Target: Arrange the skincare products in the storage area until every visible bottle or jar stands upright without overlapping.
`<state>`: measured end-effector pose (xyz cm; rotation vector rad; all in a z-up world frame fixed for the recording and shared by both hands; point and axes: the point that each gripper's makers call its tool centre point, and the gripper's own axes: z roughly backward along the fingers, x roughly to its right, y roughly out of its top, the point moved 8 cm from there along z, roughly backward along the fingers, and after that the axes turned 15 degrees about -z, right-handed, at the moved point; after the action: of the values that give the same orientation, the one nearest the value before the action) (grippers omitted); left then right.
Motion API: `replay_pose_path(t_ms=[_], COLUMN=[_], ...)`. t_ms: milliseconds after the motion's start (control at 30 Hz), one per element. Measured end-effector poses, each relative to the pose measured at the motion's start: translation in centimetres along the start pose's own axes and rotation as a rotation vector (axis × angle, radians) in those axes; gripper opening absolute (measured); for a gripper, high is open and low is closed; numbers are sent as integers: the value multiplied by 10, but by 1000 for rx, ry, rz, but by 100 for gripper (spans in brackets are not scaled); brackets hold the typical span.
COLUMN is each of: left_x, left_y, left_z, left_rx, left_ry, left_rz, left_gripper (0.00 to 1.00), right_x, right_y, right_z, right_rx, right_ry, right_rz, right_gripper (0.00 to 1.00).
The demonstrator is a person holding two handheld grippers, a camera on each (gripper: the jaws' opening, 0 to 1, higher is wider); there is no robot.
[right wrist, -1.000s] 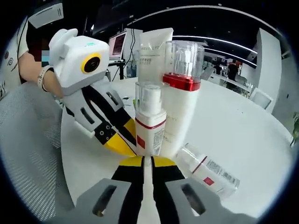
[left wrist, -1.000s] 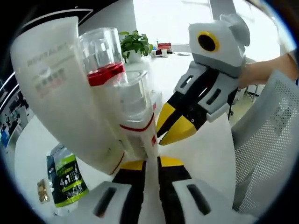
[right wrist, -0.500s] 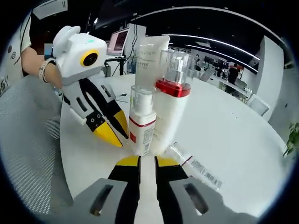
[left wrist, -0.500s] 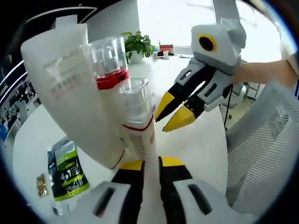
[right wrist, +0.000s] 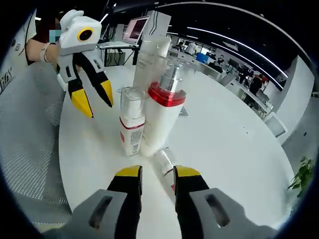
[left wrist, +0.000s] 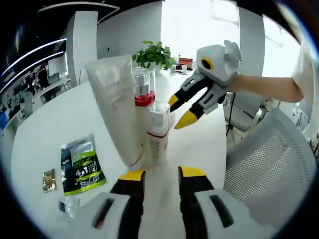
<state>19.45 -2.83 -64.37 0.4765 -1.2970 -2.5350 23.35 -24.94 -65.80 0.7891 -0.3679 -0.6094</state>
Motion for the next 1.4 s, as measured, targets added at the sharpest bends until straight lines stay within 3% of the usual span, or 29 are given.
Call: replay_pose_path(t_ms=[233,800,1400], left_x=[-3,-7,6], left_y=[-3,-24,-25], left_z=[32,90,104], left_rx=[22,34,56], left_ry=[30,118,131], left_rz=[36,109,144], left_gripper=[41,69,93], right_x=[11,32,39], right_y=[0,-3,-2], right_z=[-3,-30,-51], right_rx=[-105,-280,-428], right_ry=[14,117,221], right_rz=[62,137,189], right_gripper=[34,34,30])
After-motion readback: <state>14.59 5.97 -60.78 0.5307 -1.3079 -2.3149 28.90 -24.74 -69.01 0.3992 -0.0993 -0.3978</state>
